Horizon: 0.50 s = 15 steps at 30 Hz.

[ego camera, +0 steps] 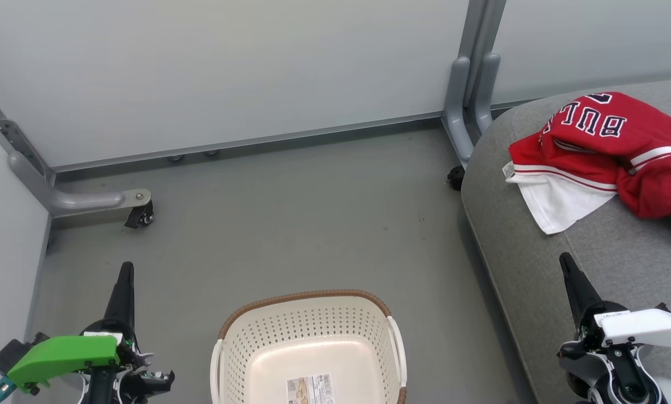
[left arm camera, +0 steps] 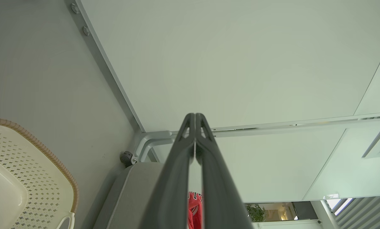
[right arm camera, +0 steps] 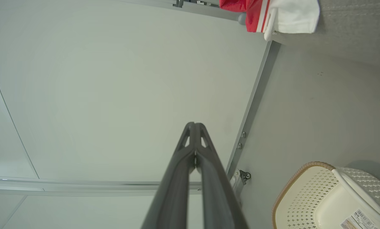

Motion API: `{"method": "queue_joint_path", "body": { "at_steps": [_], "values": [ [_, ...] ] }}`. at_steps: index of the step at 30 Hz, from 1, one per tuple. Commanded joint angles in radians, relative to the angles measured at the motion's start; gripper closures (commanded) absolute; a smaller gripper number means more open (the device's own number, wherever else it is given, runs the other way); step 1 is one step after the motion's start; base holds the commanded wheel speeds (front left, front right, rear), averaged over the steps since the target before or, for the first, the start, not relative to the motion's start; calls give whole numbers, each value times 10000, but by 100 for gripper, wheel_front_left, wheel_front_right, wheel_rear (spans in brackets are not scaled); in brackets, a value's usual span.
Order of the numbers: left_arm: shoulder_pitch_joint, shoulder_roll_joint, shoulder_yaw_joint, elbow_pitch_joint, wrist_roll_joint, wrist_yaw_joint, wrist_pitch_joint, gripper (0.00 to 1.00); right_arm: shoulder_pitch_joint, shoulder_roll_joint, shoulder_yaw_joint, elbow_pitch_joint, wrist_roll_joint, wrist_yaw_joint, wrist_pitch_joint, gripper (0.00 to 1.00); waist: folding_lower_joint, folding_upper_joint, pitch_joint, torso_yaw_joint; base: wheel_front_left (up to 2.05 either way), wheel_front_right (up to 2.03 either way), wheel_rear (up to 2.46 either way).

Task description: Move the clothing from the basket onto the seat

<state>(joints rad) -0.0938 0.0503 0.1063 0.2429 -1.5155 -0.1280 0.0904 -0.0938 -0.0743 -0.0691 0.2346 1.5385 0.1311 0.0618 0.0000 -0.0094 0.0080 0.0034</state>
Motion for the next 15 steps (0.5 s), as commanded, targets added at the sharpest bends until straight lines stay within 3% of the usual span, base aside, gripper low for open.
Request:
{"method": "queue_joint_path", "body": {
  "at_steps": [1,15],
  "values": [
    [-183,3,55,3,-229,-44,58,100,-138,-18,-46,22,222,-6,68,100,0,85,-5,-4,0,0,0],
    [-207,-2,101,34,-983,-48,275,100,-155,15,-158,98,1009,-4,307,100,0,94,-48,-34,0,0,0]
  ]
}}
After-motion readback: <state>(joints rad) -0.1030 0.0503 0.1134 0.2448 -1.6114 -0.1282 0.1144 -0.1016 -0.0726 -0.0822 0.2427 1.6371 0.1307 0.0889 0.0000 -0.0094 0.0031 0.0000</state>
